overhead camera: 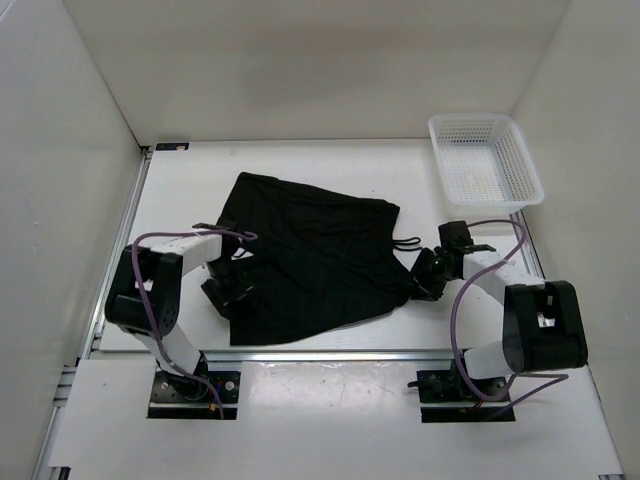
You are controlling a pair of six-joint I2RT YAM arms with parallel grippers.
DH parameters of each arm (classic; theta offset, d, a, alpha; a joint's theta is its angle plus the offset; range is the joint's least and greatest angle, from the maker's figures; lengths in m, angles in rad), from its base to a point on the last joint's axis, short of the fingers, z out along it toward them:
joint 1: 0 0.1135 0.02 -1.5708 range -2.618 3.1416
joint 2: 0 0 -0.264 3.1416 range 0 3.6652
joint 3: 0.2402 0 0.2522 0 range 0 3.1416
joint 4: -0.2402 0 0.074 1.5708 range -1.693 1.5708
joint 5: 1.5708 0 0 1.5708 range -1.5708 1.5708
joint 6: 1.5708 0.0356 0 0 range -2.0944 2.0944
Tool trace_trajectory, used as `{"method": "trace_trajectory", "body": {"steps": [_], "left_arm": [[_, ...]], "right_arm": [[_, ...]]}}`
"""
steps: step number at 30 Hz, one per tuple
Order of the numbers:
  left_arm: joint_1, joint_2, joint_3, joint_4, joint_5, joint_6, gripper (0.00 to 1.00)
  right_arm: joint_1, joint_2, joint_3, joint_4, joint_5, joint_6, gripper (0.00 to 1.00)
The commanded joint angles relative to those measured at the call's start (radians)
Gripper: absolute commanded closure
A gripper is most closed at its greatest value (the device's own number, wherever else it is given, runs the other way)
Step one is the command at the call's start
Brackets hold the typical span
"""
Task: Fold and stack the shorts
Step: Fold the shorts
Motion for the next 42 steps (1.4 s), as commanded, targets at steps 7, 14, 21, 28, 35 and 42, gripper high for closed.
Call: {"method": "trace_trajectory", "body": {"steps": [7, 14, 21, 28, 35, 42], "left_arm": [[0.045, 0.168, 0.172, 0.059, -0.079, 0.064, 0.31], [0.099, 0.379, 0.479, 0.006, -0.09, 0.139, 0.31], [0.128, 0.613, 0.907, -0.164, -0.147, 0.204, 0.33], [0.174, 0.537, 0.986, -0.264, -0.183, 0.233, 0.29], [0.26, 0.172, 0.601, -0.157, -0.116, 0.233, 0.22], [0.251, 0.15, 0.397, 0.021, 0.082, 0.245, 0.21]], "right_arm": [[-0.008, 0.119, -0.02, 0.141, -0.003, 0.105, 0.72], [-0.008, 0.237, 0.078, 0.169, 0.019, 0.183, 1.0], [-0.008, 0.379, 0.31, 0.127, 0.061, 0.212, 1.0], [0.01, 0.422, 0.408, 0.08, 0.07, 0.232, 1.0], [0.011, 0.413, 0.408, 0.08, 0.079, 0.203, 1.0], [0.011, 0.413, 0.39, 0.08, 0.078, 0.183, 1.0]]}}
